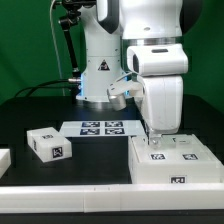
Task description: Assemble cabinet
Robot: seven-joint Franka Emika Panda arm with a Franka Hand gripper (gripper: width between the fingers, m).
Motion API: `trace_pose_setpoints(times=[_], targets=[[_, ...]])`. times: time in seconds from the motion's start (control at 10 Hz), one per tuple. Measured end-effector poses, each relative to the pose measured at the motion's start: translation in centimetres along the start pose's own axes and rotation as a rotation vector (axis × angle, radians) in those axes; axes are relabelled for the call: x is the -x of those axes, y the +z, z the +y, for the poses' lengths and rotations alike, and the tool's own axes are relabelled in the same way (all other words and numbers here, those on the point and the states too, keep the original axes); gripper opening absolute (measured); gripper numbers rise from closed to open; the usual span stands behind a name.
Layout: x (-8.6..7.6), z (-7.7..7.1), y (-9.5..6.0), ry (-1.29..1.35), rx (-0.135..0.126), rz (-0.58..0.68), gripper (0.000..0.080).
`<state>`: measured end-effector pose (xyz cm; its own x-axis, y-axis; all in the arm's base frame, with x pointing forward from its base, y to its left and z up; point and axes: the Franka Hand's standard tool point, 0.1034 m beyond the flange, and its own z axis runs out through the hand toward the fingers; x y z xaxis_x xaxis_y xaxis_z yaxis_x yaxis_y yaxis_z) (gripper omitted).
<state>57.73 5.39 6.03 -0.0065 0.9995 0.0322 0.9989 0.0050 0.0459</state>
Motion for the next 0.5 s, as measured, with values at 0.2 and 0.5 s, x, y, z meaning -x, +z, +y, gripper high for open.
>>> trace_pose_setpoints(times=[0.2,0.5], targets=[[0.06,0.17,0.04,0.003,-0.004,0.000,0.0070],[-0.05,0.13,-0.07,0.006,-0.013,-0.006,0.0070]])
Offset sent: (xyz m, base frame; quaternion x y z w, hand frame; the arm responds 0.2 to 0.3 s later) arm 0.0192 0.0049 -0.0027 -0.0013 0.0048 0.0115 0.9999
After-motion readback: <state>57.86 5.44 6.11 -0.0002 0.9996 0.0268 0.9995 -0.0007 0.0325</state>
